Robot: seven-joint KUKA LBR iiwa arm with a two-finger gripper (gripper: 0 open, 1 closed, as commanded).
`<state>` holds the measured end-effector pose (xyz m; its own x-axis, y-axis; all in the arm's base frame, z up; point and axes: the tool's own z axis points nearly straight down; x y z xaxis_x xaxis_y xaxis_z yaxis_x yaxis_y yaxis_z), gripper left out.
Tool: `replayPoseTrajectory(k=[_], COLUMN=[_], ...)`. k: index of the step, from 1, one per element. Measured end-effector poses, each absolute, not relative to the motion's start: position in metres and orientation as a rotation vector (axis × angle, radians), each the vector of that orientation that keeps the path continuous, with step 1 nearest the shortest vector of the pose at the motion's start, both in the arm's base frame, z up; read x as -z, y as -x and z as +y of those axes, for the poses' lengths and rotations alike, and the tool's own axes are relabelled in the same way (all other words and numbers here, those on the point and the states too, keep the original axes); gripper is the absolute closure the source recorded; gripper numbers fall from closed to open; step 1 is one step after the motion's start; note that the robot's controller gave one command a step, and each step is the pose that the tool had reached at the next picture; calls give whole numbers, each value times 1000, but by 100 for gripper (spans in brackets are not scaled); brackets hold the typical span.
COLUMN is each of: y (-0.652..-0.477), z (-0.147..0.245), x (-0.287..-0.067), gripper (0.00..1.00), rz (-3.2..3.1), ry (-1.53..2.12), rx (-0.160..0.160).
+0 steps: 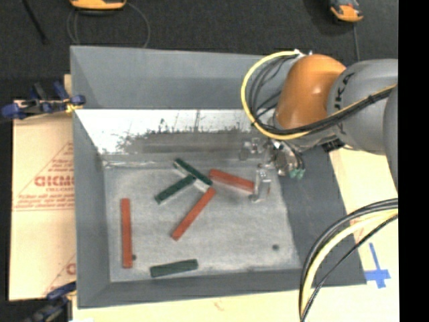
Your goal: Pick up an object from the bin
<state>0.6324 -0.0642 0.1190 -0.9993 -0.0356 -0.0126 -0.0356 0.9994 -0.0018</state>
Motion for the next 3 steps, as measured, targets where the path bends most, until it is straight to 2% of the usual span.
replayPoseTrajectory(k=[1, 2, 3], y=[-633, -636, -636], z=[-56, -40, -40], x=[-70, -72, -72], gripper=[0, 100, 100], rz=[3137, 3134, 3134], ry=[27, -61, -61], rx=[0, 0, 1])
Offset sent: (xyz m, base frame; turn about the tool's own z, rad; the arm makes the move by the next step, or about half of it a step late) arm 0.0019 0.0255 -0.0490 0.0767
